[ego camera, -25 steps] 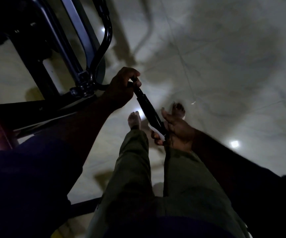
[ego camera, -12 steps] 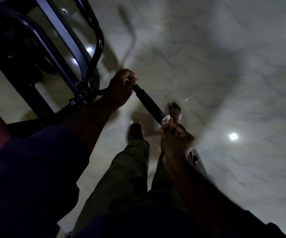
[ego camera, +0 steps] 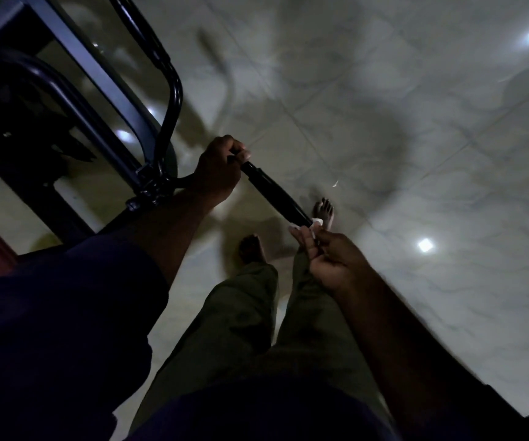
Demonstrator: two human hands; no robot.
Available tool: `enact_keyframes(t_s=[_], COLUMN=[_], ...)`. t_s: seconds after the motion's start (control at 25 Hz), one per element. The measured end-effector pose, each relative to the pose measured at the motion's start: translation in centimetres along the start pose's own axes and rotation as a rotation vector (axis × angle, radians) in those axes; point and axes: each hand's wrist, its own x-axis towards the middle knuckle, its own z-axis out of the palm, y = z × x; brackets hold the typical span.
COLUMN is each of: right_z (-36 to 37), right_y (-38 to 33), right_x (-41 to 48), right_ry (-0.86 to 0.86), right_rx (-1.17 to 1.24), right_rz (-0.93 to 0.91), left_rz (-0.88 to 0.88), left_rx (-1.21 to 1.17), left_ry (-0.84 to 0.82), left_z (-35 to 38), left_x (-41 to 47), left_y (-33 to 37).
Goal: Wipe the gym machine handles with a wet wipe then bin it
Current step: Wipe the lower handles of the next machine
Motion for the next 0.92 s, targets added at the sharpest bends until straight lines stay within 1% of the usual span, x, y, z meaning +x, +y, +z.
enact_keyframes(t_s=[0.08, 0.16, 0.2, 0.24, 0.32, 0.36, 0.44, 0.48, 0.52, 0.6, 0.64, 0.72, 0.76, 0.84, 0.92], right_z=[0.1, 0.3, 0.5, 0.6, 0.2, 0.0, -0.4, 0.1, 1.5, 6.1, 8.9, 13.0, 13.2, 10.6, 5.9], right_y=[-1.0, -1.6, -1.5, -1.1, 0.3, 0.9, 1.9, 1.9, 1.7, 1.3, 1.1, 1.1, 0.9, -0.4, -2.5], right_x=[0.1, 0.2, 0.2, -0.2, -1.1, -1.5, -1.3, -1.0, -0.4, 0.8, 1.2, 1.6, 1.7, 0.4, -1.4], right_ry=[-0.025, -0.021, 0.003, 0.031, 0.11, 0.049, -0.219, -0.319, -0.379, -0.384, -0.374, -0.382, -0.351, -0.315, -0.336], right_rx=[-0.073, -0.183, -0.305, -0.508, -1.139, -1.379, -1.546, -1.61, -1.663, -1.732, -1.773, -1.79, -1.772, -1.744, -1.785], right_rz=[0.07, 0.043, -0.054, -0.214, -0.648, -0.818, -0.918, -0.971, -1.059, -1.305, -1.303, -1.129, -1.084, -1.074, -1.011], left_rz=[0.007, 0.009, 0.008, 0.006, -0.005, -0.015, -0.033, -0.033, -0.034, -0.034, -0.042, -0.111, -0.138, -0.133, -0.066], left_rx=[-0.003, -0.014, -0.021, -0.033, -0.062, -0.072, -0.075, -0.07, -0.072, -0.095, -0.102, -0.121, -0.128, -0.119, -0.065], left_ry=[0.004, 0.01, 0.011, 0.003, -0.025, -0.039, -0.056, -0.053, -0.058, -0.065, -0.079, -0.104, -0.107, -0.137, -0.186], left_z=[0.1, 0.0, 0.1, 0.1, 0.1, 0.0, -0.1, -0.2, -0.1, -0.2, -0.1, -0.3, -0.4, -0.6, -0.7], left_x=[0.0, -0.1, 0.0, 0.0, 0.0, 0.0, 0.1, 0.1, 0.2, 0.4, 0.6, 0.8, 0.8, 0.7, 0.8], left_y=[-0.1, -0.2, -0.2, -0.4, -0.4, -0.5, -0.4, -0.4, -0.6, -0.7, -0.6, -0.3, -0.2, 0.0, -0.3])
